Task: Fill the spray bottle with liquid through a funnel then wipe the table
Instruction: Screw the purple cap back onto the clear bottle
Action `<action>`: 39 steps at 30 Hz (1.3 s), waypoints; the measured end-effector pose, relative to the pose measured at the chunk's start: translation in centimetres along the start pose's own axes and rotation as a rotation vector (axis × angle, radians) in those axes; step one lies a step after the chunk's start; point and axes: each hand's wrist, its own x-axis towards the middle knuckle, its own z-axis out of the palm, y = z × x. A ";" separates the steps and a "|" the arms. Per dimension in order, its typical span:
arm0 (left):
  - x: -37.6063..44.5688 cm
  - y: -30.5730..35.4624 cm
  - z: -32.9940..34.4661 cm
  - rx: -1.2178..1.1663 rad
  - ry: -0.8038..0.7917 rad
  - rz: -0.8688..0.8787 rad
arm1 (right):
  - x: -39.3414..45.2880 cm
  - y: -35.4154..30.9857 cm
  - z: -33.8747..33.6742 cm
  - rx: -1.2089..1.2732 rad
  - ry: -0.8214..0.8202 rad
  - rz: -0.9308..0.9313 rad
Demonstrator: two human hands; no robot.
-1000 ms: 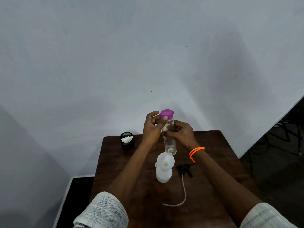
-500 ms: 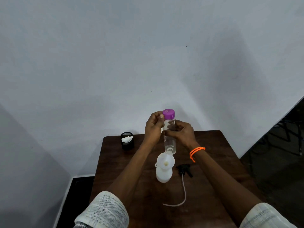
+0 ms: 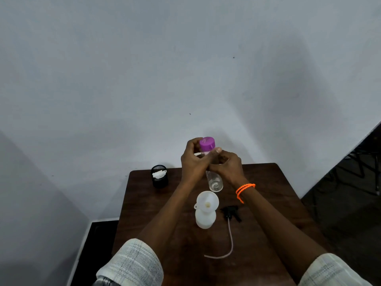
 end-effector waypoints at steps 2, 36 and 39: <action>0.3 0.0 -0.1 0.013 0.034 0.017 | 0.0 -0.1 0.1 -0.007 -0.007 -0.007; 12.1 -12.4 -5.4 0.452 -0.322 -0.191 | 11.2 8.0 10.4 -0.161 -0.181 0.138; 13.2 -15.1 -5.6 0.460 -0.314 -0.232 | 12.4 10.1 12.1 -0.178 -0.191 0.165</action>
